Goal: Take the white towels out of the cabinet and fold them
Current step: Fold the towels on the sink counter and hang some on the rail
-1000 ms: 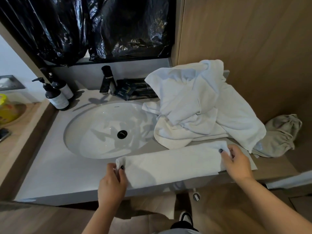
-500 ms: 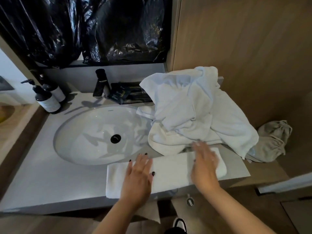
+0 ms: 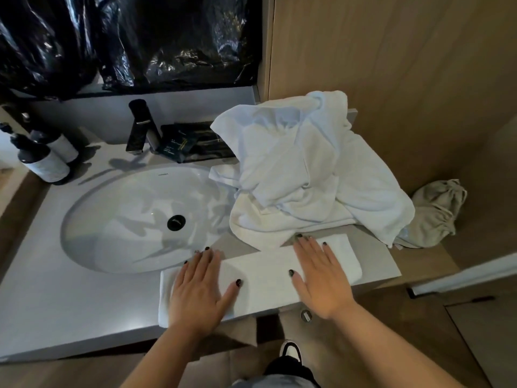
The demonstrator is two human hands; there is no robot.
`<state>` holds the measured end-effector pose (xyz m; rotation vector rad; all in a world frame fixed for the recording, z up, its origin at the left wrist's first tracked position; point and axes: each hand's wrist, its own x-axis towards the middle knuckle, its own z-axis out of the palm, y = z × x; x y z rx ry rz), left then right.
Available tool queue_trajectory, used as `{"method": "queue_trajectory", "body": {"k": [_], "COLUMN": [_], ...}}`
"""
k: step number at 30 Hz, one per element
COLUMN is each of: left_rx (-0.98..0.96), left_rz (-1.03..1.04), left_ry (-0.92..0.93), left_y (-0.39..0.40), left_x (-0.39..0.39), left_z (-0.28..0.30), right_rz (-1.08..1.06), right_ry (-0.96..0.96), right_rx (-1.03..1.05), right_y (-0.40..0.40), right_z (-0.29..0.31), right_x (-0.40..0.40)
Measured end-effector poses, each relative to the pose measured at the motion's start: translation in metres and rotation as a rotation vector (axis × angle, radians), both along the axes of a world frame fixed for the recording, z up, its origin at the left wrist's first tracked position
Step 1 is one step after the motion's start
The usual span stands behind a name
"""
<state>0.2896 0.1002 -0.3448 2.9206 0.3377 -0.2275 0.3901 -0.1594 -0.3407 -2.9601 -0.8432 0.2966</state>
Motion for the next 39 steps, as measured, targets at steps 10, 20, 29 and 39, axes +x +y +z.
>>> {"method": "queue_trajectory", "body": {"k": [10,20,29,39], "left_rx": [-0.043,-0.033,-0.006,0.009], "left_rz": [-0.091,-0.255,-0.178,-0.307], "left_ry": [0.082,0.001,0.074,0.018], "left_y": [0.026,0.061,0.059,-0.03], "left_x": [-0.002,-0.005,0.001,0.036], "left_z": [0.008,-0.001,-0.001,0.012], "right_rz": [-0.257,-0.234,-0.264,-1.285], "right_ry": [0.118,0.061,0.062,0.096], "right_rx": [0.055,0.016,0.045,0.934], "right_y": [-0.016,-0.045,-0.038,0.002], "right_z": [0.007,-0.003,0.004,0.016], "right_x": [0.017,0.041,0.045,-0.055]}}
